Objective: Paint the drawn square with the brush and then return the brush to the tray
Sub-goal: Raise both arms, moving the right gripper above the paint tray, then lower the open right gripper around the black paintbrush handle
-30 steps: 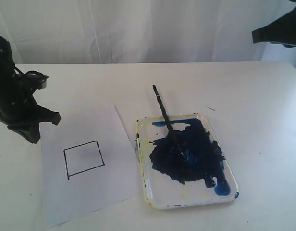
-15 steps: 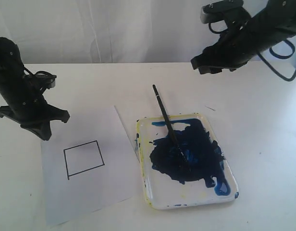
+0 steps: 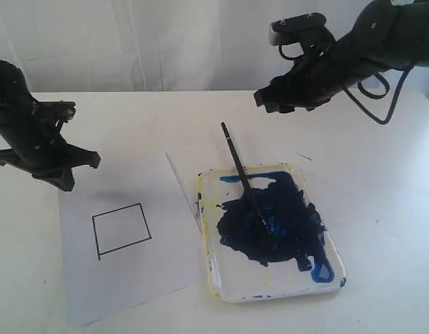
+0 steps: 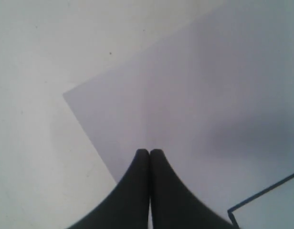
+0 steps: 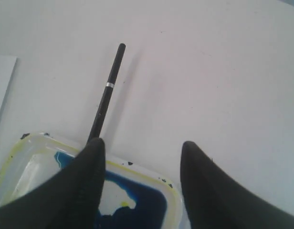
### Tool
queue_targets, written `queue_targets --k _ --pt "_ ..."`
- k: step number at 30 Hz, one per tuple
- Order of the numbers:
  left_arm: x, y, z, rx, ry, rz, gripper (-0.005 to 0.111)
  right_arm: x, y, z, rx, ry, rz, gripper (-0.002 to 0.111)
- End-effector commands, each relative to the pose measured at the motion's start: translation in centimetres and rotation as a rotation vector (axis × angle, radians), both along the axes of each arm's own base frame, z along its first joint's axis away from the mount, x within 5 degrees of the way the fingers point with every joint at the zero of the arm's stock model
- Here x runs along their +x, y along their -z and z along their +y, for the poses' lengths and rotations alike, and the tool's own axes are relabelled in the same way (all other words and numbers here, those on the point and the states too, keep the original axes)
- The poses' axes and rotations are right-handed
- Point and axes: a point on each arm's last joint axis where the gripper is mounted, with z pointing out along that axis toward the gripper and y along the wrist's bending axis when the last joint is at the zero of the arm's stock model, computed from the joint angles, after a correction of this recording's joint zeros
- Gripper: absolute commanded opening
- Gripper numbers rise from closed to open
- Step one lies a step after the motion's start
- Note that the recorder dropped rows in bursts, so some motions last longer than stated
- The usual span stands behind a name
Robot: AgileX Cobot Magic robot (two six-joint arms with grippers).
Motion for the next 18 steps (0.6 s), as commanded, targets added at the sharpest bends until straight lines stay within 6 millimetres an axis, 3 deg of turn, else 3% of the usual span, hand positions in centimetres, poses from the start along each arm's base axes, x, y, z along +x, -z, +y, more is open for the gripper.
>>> queue_targets --k 1,9,14,18 --pt "0.6 0.7 0.0 -0.002 0.010 -0.023 0.000 0.6 0.5 0.1 0.016 0.012 -0.010 0.047" --pt "1.0 2.8 0.0 0.005 0.006 0.004 0.000 1.1 1.0 0.2 0.031 0.039 -0.032 0.047" --pt "1.0 3.0 0.0 0.005 0.006 0.009 0.000 1.1 1.0 0.2 0.015 0.021 -0.046 0.047" --pt "1.0 3.0 0.0 0.006 0.007 0.011 0.000 1.0 1.2 0.7 -0.014 -0.023 -0.057 0.058"
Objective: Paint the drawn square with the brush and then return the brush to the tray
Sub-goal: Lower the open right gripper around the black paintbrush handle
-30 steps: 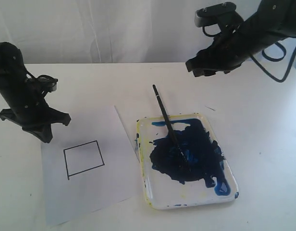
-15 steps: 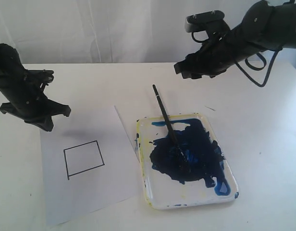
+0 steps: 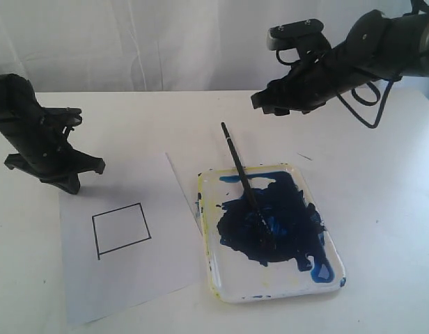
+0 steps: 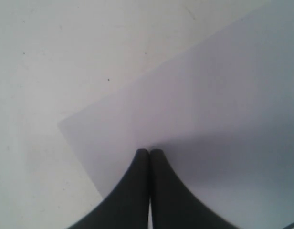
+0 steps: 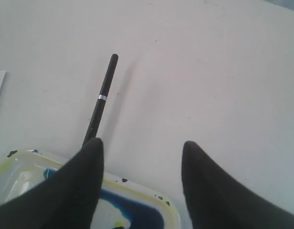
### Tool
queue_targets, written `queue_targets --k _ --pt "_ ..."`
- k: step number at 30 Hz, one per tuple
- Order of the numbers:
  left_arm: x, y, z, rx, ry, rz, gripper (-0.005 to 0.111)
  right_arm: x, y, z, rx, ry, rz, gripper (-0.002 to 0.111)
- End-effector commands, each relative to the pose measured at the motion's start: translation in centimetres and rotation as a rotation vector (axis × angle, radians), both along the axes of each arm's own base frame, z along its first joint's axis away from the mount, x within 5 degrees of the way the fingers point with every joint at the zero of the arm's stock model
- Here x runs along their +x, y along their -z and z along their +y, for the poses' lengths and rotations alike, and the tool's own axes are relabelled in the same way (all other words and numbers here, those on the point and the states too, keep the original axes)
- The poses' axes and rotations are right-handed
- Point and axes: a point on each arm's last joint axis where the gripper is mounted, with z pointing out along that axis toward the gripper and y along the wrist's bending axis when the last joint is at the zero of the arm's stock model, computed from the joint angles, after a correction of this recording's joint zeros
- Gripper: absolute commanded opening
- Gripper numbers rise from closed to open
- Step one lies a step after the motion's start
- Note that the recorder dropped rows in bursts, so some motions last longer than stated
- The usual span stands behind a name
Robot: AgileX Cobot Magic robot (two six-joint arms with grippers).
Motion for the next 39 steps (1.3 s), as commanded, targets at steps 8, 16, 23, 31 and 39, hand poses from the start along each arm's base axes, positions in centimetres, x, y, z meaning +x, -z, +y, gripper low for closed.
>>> queue_targets --k 8,16,23,31,39 --pt "-0.2 0.8 0.1 -0.001 -0.004 0.038 0.000 0.0 1.3 3.4 -0.041 -0.090 -0.061 0.072" --pt "-0.2 0.8 0.1 -0.001 -0.004 0.040 0.000 1.3 5.0 5.1 -0.058 -0.111 -0.018 0.072" --pt "-0.2 0.8 0.1 -0.001 -0.004 0.040 0.000 2.3 7.9 6.9 -0.069 -0.139 0.017 0.072" --pt "-0.2 0.8 0.1 -0.001 -0.004 0.040 0.000 3.1 10.2 7.0 -0.082 -0.119 0.004 0.072" --pt "-0.2 0.8 0.1 0.000 -0.002 0.041 0.000 3.6 10.7 6.4 -0.074 -0.080 -0.008 0.072"
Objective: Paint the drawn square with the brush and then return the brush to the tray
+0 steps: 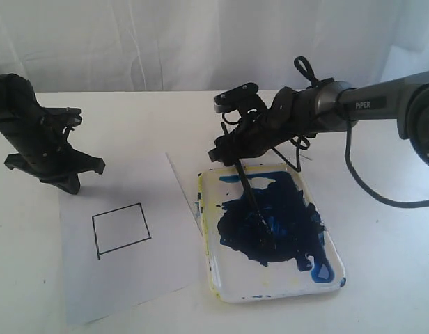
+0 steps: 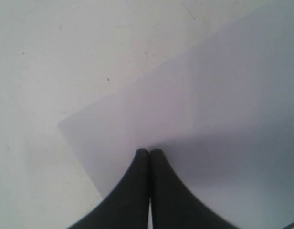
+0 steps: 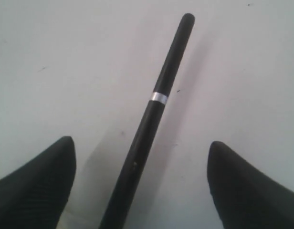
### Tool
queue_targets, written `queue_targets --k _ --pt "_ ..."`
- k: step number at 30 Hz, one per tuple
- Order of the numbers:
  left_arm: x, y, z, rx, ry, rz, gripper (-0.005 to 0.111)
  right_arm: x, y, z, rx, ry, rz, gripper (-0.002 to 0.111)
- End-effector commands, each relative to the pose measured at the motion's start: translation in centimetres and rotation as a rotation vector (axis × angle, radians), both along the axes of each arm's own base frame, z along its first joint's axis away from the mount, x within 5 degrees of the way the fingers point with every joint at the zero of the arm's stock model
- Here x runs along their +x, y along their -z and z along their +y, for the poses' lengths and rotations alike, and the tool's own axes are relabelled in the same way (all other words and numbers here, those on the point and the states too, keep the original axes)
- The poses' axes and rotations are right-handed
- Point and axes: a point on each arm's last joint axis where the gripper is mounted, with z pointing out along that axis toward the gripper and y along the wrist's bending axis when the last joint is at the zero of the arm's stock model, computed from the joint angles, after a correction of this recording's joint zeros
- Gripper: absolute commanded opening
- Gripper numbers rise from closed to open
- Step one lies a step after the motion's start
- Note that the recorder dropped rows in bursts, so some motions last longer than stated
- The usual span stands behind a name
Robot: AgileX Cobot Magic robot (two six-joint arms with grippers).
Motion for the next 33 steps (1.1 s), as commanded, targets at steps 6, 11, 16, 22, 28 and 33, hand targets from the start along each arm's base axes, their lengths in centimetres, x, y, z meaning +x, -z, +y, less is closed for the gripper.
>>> queue_targets --k 6,11,16,22,28,33 --pt "-0.2 0.8 0.1 -0.001 -0.003 0.042 0.000 1.1 -0.2 -2.6 0.032 0.097 0.012 0.072" --pt "-0.2 0.8 0.1 -0.001 -0.003 0.042 0.000 1.3 0.0 -3.7 0.032 0.112 0.051 0.072" --pt "-0.2 0.8 0.1 -0.001 -0.003 0.042 0.000 1.4 0.1 -4.8 0.039 0.140 0.086 0.072" --pt "-0.2 0.8 0.1 0.000 -0.002 0.040 0.000 1.6 0.3 -6.4 0.040 0.164 0.122 0.072" --pt "-0.2 0.8 0.1 0.002 -0.001 0.039 0.000 1.9 -0.1 -7.7 0.050 0.199 0.132 0.072" --pt "-0.2 0.8 0.1 0.002 -0.001 0.039 0.000 2.0 -0.5 -9.0 0.057 0.225 0.147 0.072"
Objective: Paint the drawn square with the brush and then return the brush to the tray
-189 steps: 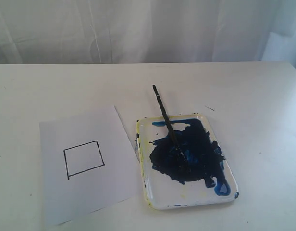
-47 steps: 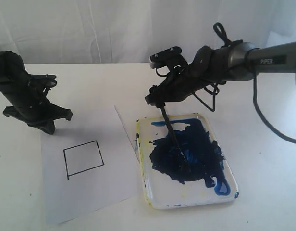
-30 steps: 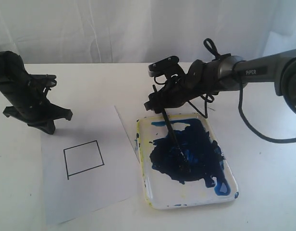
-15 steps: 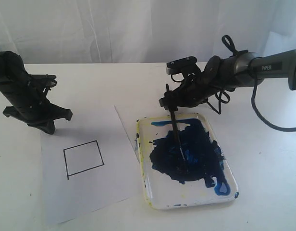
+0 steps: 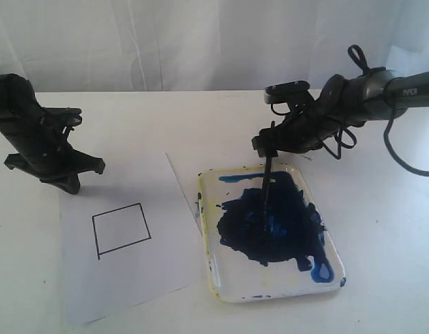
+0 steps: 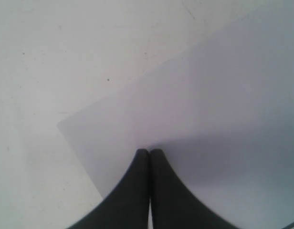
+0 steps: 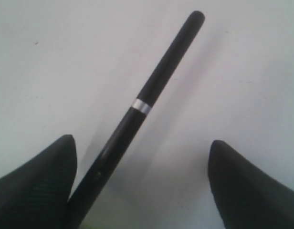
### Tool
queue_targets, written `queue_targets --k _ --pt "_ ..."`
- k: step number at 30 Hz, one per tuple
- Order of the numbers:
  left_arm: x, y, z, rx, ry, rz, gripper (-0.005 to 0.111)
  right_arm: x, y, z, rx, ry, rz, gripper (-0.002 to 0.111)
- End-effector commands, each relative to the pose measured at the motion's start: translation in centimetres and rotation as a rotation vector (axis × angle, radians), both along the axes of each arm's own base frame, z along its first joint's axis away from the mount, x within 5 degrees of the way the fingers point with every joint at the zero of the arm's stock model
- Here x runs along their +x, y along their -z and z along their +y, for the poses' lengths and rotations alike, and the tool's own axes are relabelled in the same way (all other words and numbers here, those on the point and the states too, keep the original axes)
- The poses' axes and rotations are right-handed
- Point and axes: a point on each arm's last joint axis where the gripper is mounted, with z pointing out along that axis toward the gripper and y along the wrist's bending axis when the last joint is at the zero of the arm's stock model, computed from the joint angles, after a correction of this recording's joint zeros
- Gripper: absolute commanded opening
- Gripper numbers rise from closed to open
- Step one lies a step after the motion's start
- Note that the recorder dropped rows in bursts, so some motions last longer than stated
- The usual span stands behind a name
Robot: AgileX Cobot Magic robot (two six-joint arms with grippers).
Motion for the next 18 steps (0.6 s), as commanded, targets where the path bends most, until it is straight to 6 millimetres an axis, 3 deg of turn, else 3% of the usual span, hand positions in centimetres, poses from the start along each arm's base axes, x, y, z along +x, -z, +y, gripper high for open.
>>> queue_targets --k 1,18 --pt "-0.2 0.8 0.1 0.002 0.000 0.039 0.000 0.1 -0.8 -1.4 0.006 0.023 0.016 0.072" --pt "-0.2 0.8 0.1 0.002 0.000 0.039 0.000 -0.3 -1.9 -4.8 0.013 0.057 0.106 0.072"
